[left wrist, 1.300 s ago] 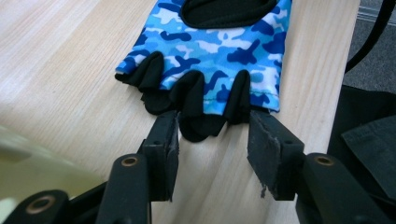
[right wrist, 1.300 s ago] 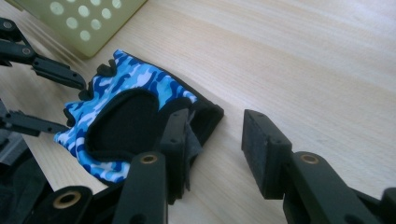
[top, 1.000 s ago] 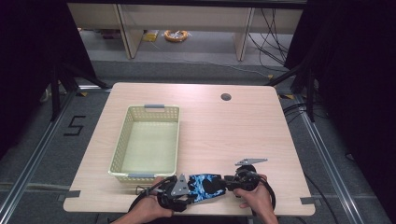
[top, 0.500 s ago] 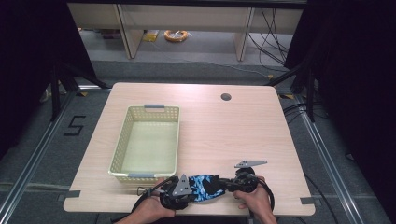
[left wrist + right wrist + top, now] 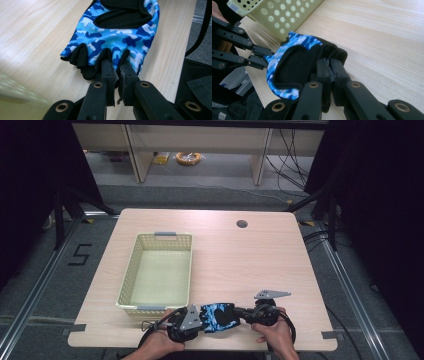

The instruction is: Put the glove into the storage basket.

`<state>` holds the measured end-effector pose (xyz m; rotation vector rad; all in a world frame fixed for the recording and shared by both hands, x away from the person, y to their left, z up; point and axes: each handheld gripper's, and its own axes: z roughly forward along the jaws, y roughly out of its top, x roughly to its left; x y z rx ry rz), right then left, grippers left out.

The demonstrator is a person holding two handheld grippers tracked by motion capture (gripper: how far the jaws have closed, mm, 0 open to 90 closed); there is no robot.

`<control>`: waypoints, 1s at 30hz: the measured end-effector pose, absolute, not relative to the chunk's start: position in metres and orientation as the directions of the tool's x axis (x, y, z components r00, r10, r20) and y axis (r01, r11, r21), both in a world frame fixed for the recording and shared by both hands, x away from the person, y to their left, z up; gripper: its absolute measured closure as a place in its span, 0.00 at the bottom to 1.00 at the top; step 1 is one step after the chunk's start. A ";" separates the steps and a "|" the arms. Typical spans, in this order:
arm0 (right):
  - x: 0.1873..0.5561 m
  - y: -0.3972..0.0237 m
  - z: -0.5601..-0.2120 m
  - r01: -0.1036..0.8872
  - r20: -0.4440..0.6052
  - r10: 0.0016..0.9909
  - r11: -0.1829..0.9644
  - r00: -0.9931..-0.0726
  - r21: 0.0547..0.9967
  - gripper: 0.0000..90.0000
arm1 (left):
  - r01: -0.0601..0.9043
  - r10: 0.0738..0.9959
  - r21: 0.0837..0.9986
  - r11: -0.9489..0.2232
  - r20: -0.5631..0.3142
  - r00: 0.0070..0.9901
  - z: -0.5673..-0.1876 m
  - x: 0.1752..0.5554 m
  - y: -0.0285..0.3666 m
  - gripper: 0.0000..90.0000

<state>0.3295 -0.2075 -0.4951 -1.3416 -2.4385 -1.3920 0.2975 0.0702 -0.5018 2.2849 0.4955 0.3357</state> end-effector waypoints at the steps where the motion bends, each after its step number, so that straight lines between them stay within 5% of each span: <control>1: 0.330 -0.208 -0.495 0.689 0.409 0.662 0.228 -0.628 0.688 0.97 | 0.246 0.446 0.735 -0.632 0.086 0.891 -0.502 0.298 0.070 0.93; 22: 0.320 -0.200 -0.469 0.685 0.467 0.618 0.165 -0.633 0.710 0.97 | 0.225 0.458 0.766 -0.602 0.100 0.883 -0.486 0.295 0.083 0.93; 30: 0.322 -0.193 -0.444 0.587 0.394 0.578 0.189 -0.714 0.787 0.97 | 0.228 0.477 0.775 -0.590 0.106 0.872 -0.481 0.298 0.086 0.91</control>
